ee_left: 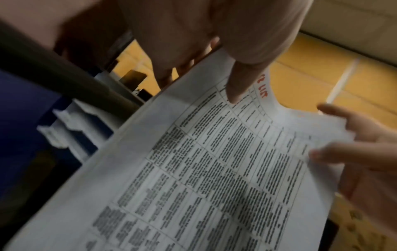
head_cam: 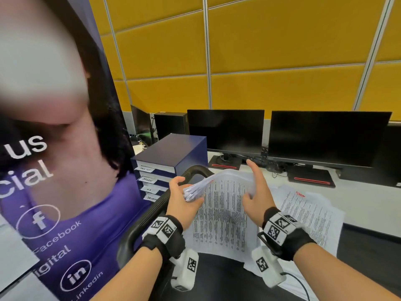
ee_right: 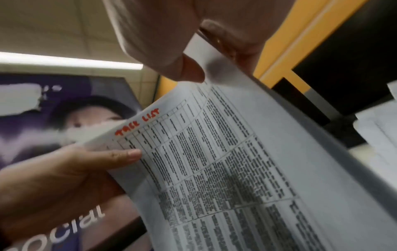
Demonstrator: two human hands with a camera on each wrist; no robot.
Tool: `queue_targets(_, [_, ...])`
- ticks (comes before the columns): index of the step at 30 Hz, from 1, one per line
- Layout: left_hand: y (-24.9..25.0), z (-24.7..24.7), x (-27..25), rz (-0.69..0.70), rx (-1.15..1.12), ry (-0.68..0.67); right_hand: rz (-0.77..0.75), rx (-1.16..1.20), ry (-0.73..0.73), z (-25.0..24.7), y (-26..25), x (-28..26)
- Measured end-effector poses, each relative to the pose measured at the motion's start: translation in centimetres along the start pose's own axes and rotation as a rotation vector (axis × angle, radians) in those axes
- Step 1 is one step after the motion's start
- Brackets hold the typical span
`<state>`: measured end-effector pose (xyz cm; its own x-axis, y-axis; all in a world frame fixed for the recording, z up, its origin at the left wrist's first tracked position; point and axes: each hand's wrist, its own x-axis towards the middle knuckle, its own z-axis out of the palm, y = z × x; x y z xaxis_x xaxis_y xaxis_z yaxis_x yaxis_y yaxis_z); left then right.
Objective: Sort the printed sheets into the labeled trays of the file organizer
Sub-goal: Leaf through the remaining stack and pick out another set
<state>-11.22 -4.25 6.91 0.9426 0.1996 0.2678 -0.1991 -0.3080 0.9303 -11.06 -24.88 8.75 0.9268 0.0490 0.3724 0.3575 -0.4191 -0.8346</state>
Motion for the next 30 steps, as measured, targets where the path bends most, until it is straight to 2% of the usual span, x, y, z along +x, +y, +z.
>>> queue_targets(4, [-0.2, -0.9, 0.3, 0.017, 0.015, 0.012, -0.090, -0.236, -0.012, -0.5, -0.3, 0.4])
queue_targets(10, [-0.4, -1.8, 0.3, -0.027, -0.041, 0.042, -0.150, -0.235, 0.113, -1.9, -0.4, 1.6])
queue_targets(12, [-0.4, -1.7, 0.0, -0.046, -0.045, 0.018, -0.120, -0.195, 0.147, -2.1, -0.3, 1.5])
queue_targets(20, [-0.4, -1.6, -0.6, -0.064, -0.077, -0.036, 0.055, 0.026, 0.098, -1.9, 0.4, 0.2])
queue_targets(23, [-0.3, -1.1, -1.1, -0.054, -0.101, 0.014, 0.144, 0.131, 0.095, -1.4, 0.0, -0.2])
queue_targets(27, [0.8, -0.1, -0.7, 0.011, -0.155, 0.214, 0.068, 0.207, 0.148, -1.1, -1.3, 0.0])
queue_targets(30, [0.9, 0.7, -0.8, 0.015, -0.153, 0.221, 0.061, 0.205, 0.181, -0.8, -1.3, 0.0])
